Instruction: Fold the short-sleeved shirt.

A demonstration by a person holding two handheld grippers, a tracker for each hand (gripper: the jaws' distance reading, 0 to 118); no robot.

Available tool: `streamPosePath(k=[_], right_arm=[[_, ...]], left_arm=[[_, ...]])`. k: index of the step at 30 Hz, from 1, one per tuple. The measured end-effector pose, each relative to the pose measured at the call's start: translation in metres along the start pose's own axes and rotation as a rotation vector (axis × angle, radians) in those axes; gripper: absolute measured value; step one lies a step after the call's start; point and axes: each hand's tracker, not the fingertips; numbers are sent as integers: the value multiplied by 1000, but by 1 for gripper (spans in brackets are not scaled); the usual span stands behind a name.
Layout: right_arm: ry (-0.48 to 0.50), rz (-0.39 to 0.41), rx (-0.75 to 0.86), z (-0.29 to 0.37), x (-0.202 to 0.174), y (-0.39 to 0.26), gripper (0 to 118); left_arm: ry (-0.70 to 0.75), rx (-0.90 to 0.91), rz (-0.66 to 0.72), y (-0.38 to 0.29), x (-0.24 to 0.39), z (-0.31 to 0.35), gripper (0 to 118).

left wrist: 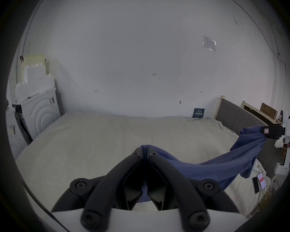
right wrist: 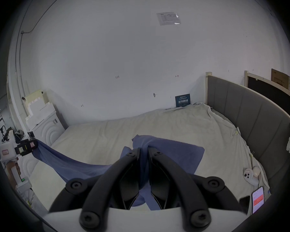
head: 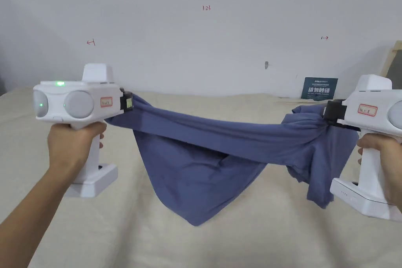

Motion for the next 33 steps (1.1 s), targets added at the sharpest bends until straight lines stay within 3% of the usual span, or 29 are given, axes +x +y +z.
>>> streamPosePath(k=[6, 11, 22, 33], right_arm=[[4, -22, 22, -25, -6, 13, 7], [-6, -37, 24, -55, -8, -7, 7], [-42, -38, -182, -103, 11, -138, 7], [-71, -117, -336, -54, 46, -257, 7]], left_arm=[[37, 43, -43, 25, -4, -22, 0], [64, 48, -87, 6, -7, -43, 0], [69, -185, -61, -138, -29, -78, 0], [55, -358, 25, -273, -47, -9, 0]])
